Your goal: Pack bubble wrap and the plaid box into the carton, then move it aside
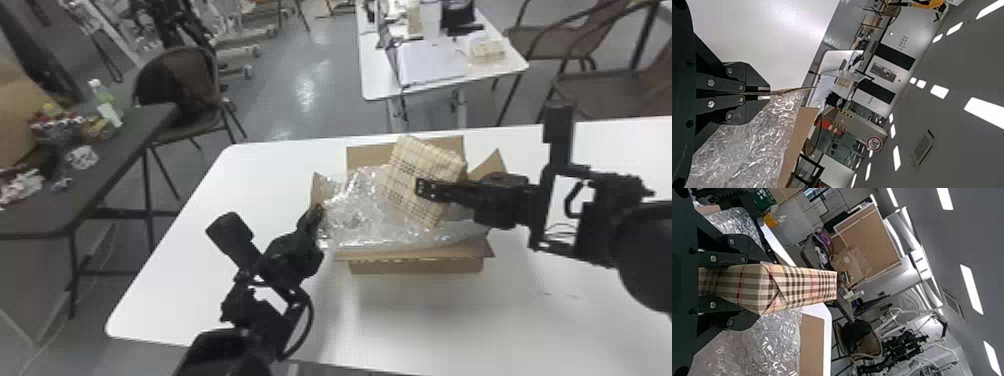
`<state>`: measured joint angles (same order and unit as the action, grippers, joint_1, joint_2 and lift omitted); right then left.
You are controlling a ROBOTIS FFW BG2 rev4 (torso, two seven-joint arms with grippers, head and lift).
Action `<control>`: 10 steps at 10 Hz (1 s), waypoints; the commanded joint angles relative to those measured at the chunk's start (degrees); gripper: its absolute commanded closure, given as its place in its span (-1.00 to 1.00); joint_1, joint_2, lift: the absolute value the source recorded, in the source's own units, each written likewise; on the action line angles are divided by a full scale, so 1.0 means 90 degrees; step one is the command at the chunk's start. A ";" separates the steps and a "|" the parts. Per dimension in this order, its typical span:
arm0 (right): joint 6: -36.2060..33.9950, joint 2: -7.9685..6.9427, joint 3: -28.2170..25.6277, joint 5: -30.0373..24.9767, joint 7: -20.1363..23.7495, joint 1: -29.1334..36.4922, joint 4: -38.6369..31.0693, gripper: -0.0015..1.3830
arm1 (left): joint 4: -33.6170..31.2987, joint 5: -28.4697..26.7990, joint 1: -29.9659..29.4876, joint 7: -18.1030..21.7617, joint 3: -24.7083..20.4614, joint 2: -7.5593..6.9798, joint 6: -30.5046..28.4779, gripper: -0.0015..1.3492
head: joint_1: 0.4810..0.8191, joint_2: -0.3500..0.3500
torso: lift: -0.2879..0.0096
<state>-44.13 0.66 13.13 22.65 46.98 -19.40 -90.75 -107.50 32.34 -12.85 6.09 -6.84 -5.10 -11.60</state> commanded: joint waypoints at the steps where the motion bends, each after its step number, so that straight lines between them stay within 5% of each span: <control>1: -0.0292 -0.0014 0.0202 -0.0085 0.0248 -0.0178 0.0074 0.50 | 0.0020 0.0000 0.0012 -0.0003 0.0008 0.0000 0.0000 0.80 | 0.14 0.97 | -0.18; 4: -0.0487 -0.0014 0.0221 -0.0574 0.0424 -0.0207 -0.0092 -0.89 | 0.0030 0.0020 0.0012 -0.0003 0.0008 0.0000 0.0039 0.80 | 0.19 1.00 | -0.18; 8: 0.0528 -0.0024 0.0016 -0.0495 0.0414 -0.0051 -0.0454 -0.80 | 0.0030 0.0020 0.0022 -0.0003 0.0018 0.0000 0.0069 0.80 | 0.12 1.00 | -0.18; 10: 0.1554 0.0005 -0.0736 -0.1013 0.0170 0.0652 -0.1157 -0.80 | 0.0030 0.0000 0.0022 -0.0003 -0.0002 0.0000 0.0098 0.80 | -0.03 0.97 | -0.18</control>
<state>-32.11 0.51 8.56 15.36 48.42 -15.54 -99.06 -107.22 32.38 -12.66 6.06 -6.79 -5.10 -10.82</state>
